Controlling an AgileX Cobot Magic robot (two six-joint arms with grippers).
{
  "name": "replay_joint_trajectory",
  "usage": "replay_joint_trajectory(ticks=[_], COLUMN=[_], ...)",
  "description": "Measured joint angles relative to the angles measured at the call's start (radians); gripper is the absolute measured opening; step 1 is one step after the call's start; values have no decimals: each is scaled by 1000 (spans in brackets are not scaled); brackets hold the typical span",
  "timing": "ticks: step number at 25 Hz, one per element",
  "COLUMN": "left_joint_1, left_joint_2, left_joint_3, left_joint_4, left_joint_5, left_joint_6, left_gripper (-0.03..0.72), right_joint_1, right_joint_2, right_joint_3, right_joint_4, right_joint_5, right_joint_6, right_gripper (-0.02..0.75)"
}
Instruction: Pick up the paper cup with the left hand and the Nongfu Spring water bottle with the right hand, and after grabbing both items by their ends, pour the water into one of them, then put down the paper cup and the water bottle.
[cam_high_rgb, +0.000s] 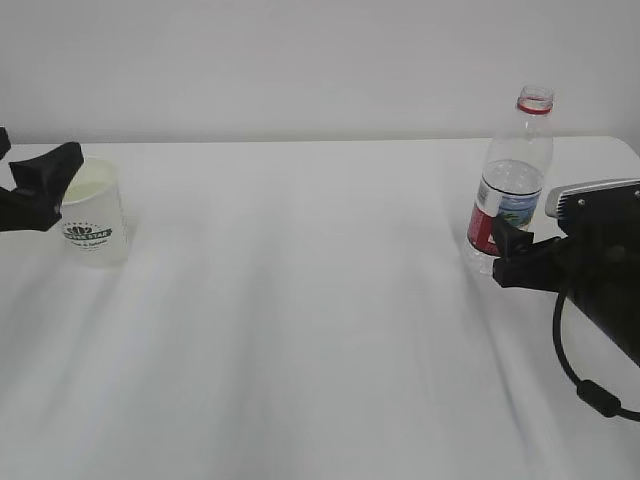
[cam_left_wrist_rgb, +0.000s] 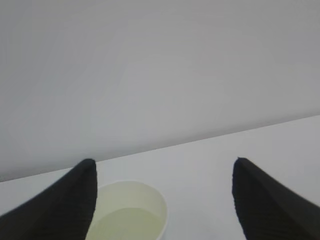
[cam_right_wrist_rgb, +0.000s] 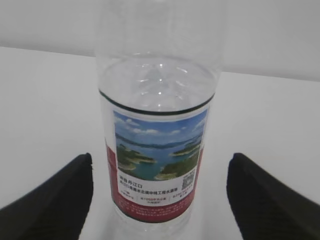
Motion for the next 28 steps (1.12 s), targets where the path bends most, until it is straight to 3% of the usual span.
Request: replay_joint_trajectory(ticks=[15, 28], left_joint_1=[0, 0], left_joint_2=[-386, -756], left_joint_3=[8, 14], left_joint_4=[-46, -46], left_joint_5=[338, 671], left_joint_6=[4, 6], left_gripper=[597, 593], right_joint_1=[0, 0], right_joint_2=[-224, -462], right_joint_3=[79, 88], right_joint_4=[-2, -2], right_joint_5=[21, 236], right_joint_6=[1, 1], right_gripper=[624, 610])
